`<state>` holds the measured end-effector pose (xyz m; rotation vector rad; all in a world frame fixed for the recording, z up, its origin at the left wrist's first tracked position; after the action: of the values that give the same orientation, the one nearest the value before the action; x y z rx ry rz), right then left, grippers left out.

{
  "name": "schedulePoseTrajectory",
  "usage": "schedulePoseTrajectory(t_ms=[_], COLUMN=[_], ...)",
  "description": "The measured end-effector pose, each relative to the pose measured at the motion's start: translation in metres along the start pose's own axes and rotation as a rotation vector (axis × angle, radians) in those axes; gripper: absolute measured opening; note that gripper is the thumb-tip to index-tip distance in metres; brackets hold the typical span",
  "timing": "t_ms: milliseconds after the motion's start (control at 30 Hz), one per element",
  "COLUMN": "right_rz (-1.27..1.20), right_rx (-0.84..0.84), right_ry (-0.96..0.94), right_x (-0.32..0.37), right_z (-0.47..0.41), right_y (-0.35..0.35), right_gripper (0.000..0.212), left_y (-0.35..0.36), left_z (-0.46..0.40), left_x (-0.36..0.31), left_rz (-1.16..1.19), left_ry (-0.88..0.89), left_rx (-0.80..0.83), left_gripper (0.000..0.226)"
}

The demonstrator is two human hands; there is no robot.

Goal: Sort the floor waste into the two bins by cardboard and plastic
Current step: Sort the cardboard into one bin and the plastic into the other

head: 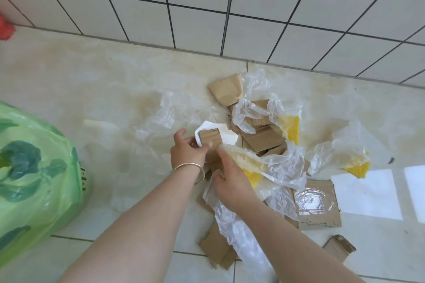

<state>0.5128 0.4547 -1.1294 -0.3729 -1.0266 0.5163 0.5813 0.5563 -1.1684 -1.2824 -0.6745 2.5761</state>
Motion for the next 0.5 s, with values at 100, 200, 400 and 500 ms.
schedulePoseTrajectory(t_ms=[100, 200, 400, 500], right_rz=[-0.078, -0.177, -0.291, -0.361], right_rx=[0.006, -0.010, -0.033, -0.097], right_ry=[0.038, 0.101, 0.129, 0.148], right_x=[-0.003, -0.008, -0.017, -0.017], right_z=[-0.010, -0.015, -0.019, -0.020], right_y=[0.006, 0.005, 0.002, -0.006], right_gripper=[0.062, 0.065, 0.074, 0.066], left_y=[0.013, 0.021, 0.035, 0.042], left_z=[0.000, -0.002, -0.011, -0.014], left_x=[0.003, 0.004, -0.001, 0.000], left_rz=[-0.062, -0.097, -0.082, -0.123], left_ry=[-0.031, -0.048, -0.128, -0.131], left_rx=[0.120, 0.240, 0.280, 0.237], left_gripper=[0.042, 0.015, 0.018, 0.022])
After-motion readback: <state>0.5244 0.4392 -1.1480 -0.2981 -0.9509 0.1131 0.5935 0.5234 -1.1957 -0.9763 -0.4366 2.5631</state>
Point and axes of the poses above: each hand's wrist, its own z-axis away from the middle knuckle, its own y-axis out of the palm, x = y × z, the point moved 3 cm from there along -z, towards the middle knuckle, and after that the axes turned 4 degrees about -x, right-handed, at the moved point
